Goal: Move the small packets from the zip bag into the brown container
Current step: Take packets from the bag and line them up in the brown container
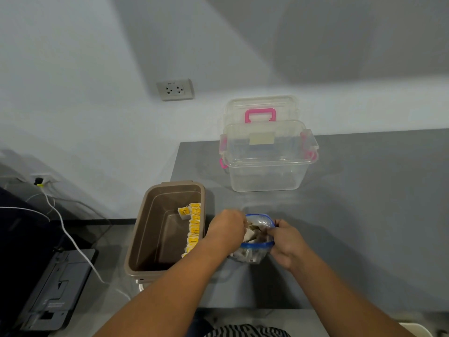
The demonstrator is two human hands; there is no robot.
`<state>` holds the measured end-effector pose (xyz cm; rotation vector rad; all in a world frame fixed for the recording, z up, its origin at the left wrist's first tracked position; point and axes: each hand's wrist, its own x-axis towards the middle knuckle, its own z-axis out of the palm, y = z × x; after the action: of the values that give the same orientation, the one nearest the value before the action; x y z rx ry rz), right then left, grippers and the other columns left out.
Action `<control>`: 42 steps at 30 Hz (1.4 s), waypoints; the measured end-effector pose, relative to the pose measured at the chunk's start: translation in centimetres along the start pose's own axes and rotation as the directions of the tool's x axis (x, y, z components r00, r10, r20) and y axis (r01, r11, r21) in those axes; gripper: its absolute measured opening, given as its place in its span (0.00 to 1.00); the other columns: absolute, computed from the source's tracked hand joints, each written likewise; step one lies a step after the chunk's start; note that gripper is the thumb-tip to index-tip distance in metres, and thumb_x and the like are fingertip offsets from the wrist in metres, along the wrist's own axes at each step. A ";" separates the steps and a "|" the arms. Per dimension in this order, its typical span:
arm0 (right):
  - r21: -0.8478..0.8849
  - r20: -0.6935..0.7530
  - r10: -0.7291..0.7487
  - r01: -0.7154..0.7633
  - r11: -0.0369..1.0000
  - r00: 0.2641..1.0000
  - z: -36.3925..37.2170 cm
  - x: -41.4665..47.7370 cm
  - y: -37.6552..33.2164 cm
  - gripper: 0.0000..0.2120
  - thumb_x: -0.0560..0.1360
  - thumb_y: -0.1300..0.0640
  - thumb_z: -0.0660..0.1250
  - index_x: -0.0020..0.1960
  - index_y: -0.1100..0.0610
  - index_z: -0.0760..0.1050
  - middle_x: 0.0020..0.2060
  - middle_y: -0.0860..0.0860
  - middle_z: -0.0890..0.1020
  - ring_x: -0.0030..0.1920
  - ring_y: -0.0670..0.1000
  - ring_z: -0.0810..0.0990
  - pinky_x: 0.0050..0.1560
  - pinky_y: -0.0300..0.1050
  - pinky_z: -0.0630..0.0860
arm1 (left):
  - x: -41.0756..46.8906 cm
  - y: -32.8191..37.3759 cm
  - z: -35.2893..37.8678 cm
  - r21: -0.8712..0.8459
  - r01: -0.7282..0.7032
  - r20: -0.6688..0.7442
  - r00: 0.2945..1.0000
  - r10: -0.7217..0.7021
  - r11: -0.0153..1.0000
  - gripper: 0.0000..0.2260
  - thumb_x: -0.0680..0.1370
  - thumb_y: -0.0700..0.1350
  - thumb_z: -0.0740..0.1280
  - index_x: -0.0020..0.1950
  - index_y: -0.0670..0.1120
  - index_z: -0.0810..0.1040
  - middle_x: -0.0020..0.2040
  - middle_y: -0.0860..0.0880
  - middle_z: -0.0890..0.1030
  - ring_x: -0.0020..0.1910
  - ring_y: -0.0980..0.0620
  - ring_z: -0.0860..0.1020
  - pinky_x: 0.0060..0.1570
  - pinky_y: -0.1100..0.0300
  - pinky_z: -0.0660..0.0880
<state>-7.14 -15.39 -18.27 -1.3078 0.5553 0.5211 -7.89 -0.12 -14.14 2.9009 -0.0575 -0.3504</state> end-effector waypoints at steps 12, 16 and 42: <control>-0.099 -0.007 -0.125 0.123 0.987 0.992 0.1 -0.2 0.5 0.08 0.82 0.59 0.64 0.46 0.62 0.75 0.41 0.62 0.81 0.40 0.59 0.79 0.44 0.54 0.78 | -0.2 0.0 -1.2 -0.319 0.073 0.041 0.997 -0.064 0.945 0.15 0.79 0.36 0.61 0.53 0.51 0.83 0.51 0.49 0.83 0.42 0.52 0.80 0.40 0.62 0.79; -0.083 -0.015 -0.112 0.110 0.990 0.994 0.0 0.1 0.5 0.09 0.83 0.58 0.63 0.47 0.62 0.76 0.46 0.64 0.83 0.46 0.62 0.81 0.54 0.60 0.79 | -0.4 0.1 -1.8 -0.286 0.008 0.072 0.997 0.013 0.958 0.15 0.79 0.37 0.62 0.59 0.50 0.84 0.57 0.48 0.83 0.47 0.52 0.81 0.49 0.62 0.79; -0.062 -0.020 -0.039 0.038 0.997 0.999 2.0 0.2 -0.4 0.10 0.83 0.57 0.63 0.49 0.64 0.76 0.45 0.64 0.80 0.46 0.61 0.79 0.57 0.67 0.78 | -2.6 -13.6 -10.9 0.028 0.240 -0.137 0.962 -0.235 0.970 0.07 0.75 0.40 0.69 0.42 0.51 0.84 0.38 0.53 0.82 0.38 0.54 0.79 0.36 0.63 0.73</control>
<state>-6.56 -13.51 -17.71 -1.3812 0.5347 0.4962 -7.64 15.59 -6.21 2.9717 0.3110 -0.1957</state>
